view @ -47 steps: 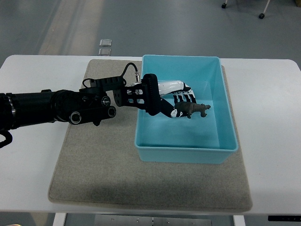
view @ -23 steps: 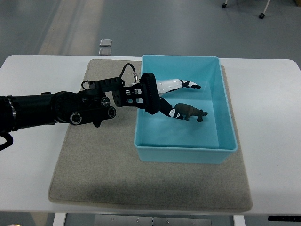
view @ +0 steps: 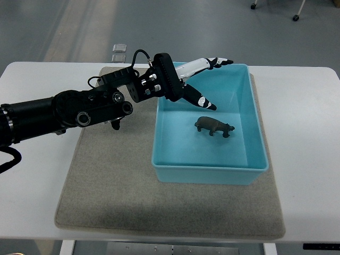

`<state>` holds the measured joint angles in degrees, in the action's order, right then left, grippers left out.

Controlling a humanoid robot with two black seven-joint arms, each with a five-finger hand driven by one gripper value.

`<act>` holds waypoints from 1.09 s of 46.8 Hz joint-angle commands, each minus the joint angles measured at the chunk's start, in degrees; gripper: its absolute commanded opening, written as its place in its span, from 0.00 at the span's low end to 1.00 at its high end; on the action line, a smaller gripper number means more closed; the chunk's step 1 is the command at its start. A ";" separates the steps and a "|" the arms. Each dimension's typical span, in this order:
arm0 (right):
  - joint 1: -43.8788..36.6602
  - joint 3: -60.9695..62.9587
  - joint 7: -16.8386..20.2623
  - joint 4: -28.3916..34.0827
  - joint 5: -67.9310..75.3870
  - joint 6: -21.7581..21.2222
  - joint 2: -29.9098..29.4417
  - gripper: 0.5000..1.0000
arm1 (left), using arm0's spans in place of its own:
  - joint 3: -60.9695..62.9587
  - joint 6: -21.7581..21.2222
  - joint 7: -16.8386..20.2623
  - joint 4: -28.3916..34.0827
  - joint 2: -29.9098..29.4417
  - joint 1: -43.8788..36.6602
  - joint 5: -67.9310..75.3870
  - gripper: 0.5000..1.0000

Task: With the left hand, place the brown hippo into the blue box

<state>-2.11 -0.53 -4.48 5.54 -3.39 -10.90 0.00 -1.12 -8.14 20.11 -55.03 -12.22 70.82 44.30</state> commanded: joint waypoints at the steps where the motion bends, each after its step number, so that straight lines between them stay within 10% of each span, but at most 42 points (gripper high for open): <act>1: 0.00 0.00 0.00 0.00 -0.04 0.00 0.00 0.87 | -2.92 -0.04 0.01 0.62 -1.31 -0.42 -0.88 0.99; 29: 0.00 0.00 0.00 0.00 0.05 0.00 0.00 0.87 | -17.33 -6.63 0.28 8.45 -2.28 -7.10 -29.09 0.99; 51: 0.00 0.00 0.00 0.00 0.05 0.00 0.00 0.87 | -29.21 -0.31 -0.34 14.95 -2.20 -13.60 -34.11 0.99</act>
<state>-2.11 -0.53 -4.48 5.54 -3.39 -10.90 0.00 -30.19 -11.43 19.97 -41.82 -14.43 57.51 10.23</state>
